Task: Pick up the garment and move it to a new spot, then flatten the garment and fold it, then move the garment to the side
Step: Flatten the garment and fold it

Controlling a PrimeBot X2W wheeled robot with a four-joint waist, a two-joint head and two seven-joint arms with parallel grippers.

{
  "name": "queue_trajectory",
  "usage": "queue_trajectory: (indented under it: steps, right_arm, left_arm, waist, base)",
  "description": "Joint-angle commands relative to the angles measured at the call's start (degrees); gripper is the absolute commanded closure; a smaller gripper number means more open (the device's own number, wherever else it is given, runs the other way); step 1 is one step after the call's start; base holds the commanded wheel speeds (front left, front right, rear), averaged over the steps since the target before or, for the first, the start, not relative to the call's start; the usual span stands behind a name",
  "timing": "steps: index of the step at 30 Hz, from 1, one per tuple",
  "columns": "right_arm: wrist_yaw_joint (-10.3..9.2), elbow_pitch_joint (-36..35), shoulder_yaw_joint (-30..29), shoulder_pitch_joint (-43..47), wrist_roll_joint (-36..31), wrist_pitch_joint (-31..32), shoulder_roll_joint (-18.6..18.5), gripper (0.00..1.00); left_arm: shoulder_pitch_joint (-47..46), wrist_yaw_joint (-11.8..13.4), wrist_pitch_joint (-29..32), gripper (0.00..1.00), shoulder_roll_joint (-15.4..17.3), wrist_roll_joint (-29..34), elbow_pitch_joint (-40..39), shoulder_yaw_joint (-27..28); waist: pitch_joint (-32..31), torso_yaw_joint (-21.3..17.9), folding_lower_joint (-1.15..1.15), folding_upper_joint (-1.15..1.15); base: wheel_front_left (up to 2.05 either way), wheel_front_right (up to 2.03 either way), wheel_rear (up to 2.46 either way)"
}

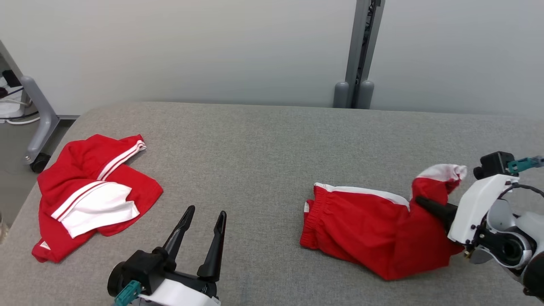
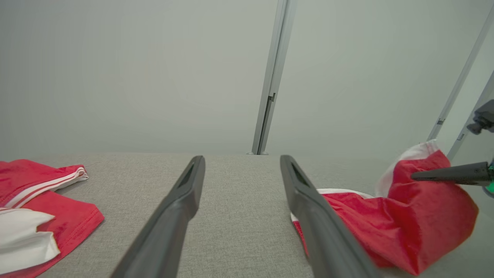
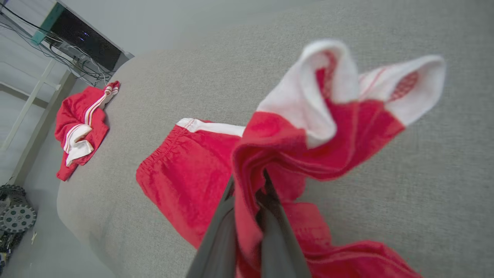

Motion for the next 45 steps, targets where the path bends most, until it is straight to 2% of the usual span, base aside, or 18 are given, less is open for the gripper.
queue_trajectory:
  steps: [1, 5, 11, 20, 26, 27, 28, 30, 31, 37, 45]
  right_arm:
    - [0.02, -0.8, -0.1, -0.6, -0.1, -0.4, 0.3, 1.0]
    - [0.02, -2.3, -0.5, -0.5, 0.7, -0.6, 1.5, 1.0]
    - [0.03, -0.3, -1.3, -0.2, 3.2, 0.5, 5.0, 1.0]
    - [0.03, 6.5, -1.4, -2.7, 2.9, 1.4, 10.0, 1.0]
    - [0.03, 9.2, -1.2, -3.8, 2.6, 2.3, 12.7, 1.0]
    - [0.03, 9.2, -1.2, -3.9, 2.6, 2.2, 13.1, 0.8]
    - [0.03, 9.2, -1.2, -4.0, 2.5, 2.1, 13.4, 0.51]
    - [0.03, 9.3, -1.2, -3.9, 2.5, 2.1, 13.8, 0.51]
    - [0.03, 9.2, -1.1, -3.8, 2.3, 1.9, 14.0, 0.0]
    - [0.03, 5.9, -1.1, -3.5, 0.7, -0.2, 13.6, 0.0]
    - [0.02, -3.4, -3.2, -2.0, -1.7, -7.7, 7.4, 0.0]
  left_arm:
    - [0.9, 0.0, 0.0, 0.0, 0.2, -0.2, -0.2, 0.2]
    - [0.7, 0.0, 0.0, 0.0, 0.2, -1.2, -0.3, -0.7]
    - [0.0, 0.3, 0.0, 0.0, 0.2, -2.3, -0.2, -2.1]
    - [-0.5, 0.9, 0.0, 0.0, 0.2, -3.2, 0.4, -4.3]
    - [-0.9, 1.5, 0.0, 0.0, 0.2, -3.3, 0.5, -4.8]
    - [-1.0, 1.6, 0.0, 0.0, 0.2, -3.3, 0.6, -4.8]
    - [-1.0, 1.6, 0.0, 0.0, 0.2, -3.2, 0.7, -4.8]
    - [-1.0, 1.6, 0.0, 0.0, 0.2, -3.2, 0.8, -4.8]
    - [-1.0, 1.6, 0.0, 0.0, 0.2, -3.1, 0.9, -4.7]
    - [-0.3, 1.5, 0.0, 0.0, 0.2, -2.8, 0.8, -3.5]
    - [0.7, 1.6, 0.0, 0.0, 0.2, -2.4, -0.4, -0.5]
  waist:
    - [-0.2, 0.6, 0.0, 0.0]
    - [-0.2, 2.5, 0.0, 0.0]
    - [0.4, 6.0, 0.0, 0.0]
    - [2.3, 10.3, 0.0, 0.0]
    - [3.0, 11.3, 0.0, 0.0]
    - [2.9, 11.2, 0.0, 0.0]
    - [2.8, 11.1, 0.0, 0.0]
    - [2.6, 10.8, 0.0, 0.0]
    - [2.4, 10.5, 0.0, 0.0]
    - [1.3, 7.5, 0.0, 0.0]
    - [0.3, 2.8, 0.0, 0.0]
  base:
    - [0.0, 0.0, 0.0]
    - [0.0, 0.0, 0.0]
    - [0.0, 0.0, 0.0]
    - [0.0, 0.0, 0.0]
    - [0.0, 0.0, 0.0]
    - [0.0, 0.0, 0.0]
    - [0.0, 0.0, 0.0]
    - [0.0, 0.0, 0.0]
    - [0.0, 0.0, 0.0]
    - [0.0, 0.0, 0.0]
    - [0.0, 0.0, 0.0]
